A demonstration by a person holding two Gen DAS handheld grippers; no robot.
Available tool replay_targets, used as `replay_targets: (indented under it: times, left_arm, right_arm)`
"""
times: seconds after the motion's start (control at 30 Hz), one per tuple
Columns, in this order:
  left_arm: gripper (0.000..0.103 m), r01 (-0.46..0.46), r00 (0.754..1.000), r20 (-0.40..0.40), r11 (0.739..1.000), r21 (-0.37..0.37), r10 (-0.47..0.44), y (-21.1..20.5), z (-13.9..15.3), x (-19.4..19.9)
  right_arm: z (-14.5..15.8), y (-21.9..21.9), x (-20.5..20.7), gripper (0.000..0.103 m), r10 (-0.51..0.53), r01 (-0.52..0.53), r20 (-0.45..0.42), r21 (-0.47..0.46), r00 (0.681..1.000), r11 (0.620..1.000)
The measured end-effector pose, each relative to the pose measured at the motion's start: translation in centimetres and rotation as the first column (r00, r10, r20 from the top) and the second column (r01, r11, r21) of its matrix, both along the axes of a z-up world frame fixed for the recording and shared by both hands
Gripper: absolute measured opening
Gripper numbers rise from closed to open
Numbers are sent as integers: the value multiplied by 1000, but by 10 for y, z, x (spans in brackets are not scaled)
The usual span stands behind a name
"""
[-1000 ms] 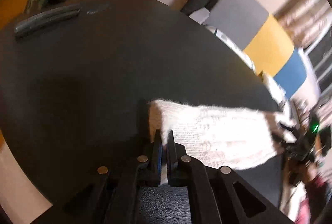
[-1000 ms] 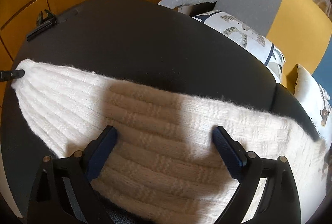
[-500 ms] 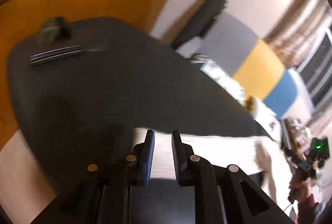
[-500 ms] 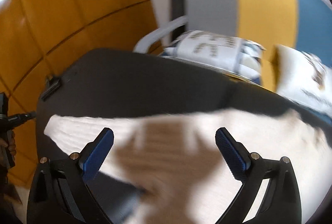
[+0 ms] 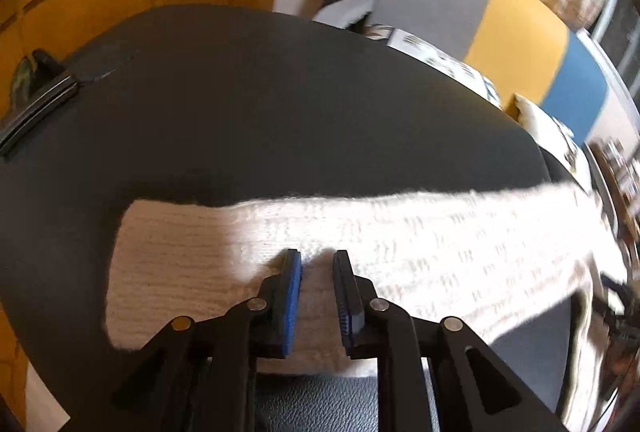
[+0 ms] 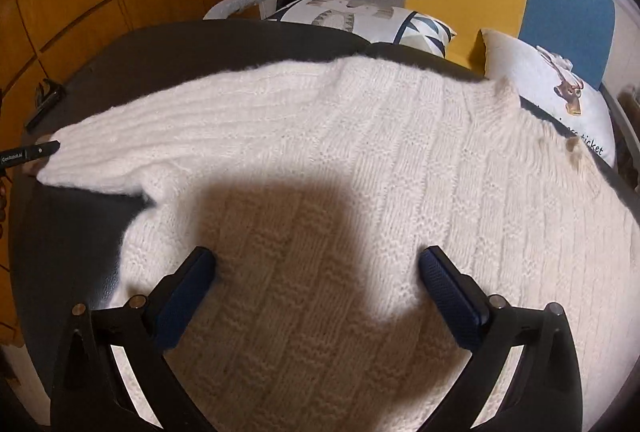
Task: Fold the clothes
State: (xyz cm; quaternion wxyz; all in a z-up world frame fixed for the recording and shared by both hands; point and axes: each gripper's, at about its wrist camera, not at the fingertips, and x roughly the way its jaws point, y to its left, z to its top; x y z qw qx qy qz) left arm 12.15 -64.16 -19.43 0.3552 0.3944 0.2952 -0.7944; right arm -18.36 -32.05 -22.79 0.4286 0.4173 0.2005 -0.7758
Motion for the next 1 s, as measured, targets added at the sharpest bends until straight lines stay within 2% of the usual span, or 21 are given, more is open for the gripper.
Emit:
replay_targets:
  times: [0.07,0.13,0.27,0.37,0.47,0.5,0.67,0.73,0.83,0.87,0.93,1.0]
  left_arm:
    - [13,-5,999,-34,1000,-16,4,7,13,-1]
    - [17,48,996,-78,996,-81,-54,31,29,-11]
    - [22,165,986,6,971,-175,-167,69,40,-49]
    - [24,167,985,63,975,-145,-159,65,29,-83]
    - [24,117,982,162,989,-92,-101,67,2,-74]
    - [25,114,985,140,988,-100,-99,69,2,-76]
    - [22,137,990,-7,990,-16,-137,96,31,-78]
    - [24,271,954,-124,962,-22,-272,134,53,-91]
    - [25,458,872,-173,888,-45,-458,194,70,-129]
    - [24,487,858,-175,873,-22,-483,207,68,-139]
    - [24,518,846,-162,855,25,-508,224,58,-159]
    - [24,517,850,-158,853,69,-503,220,43,-185]
  right_arm:
    - [3,-1,-3,103,0,0,2,-2,1000,1000]
    - [11,3,-5,103,-6,6,13,-1,1000,1000]
    - [30,28,15,103,-11,12,10,-89,1000,996]
    - [33,47,33,103,-11,9,-39,-44,999,999]
    - [22,58,34,103,-34,33,-21,-17,999,999]
    - [18,62,34,103,-42,41,-15,-8,999,999]
    - [4,74,34,103,-67,67,-4,28,998,997]
    - [7,76,33,103,-63,63,6,30,998,998]
    - [15,85,32,103,-71,70,27,30,997,997]
    - [18,89,30,103,-85,84,28,22,996,996]
    - [24,102,33,103,-99,99,26,16,995,995]
    - [27,116,38,103,-109,108,9,38,994,993]
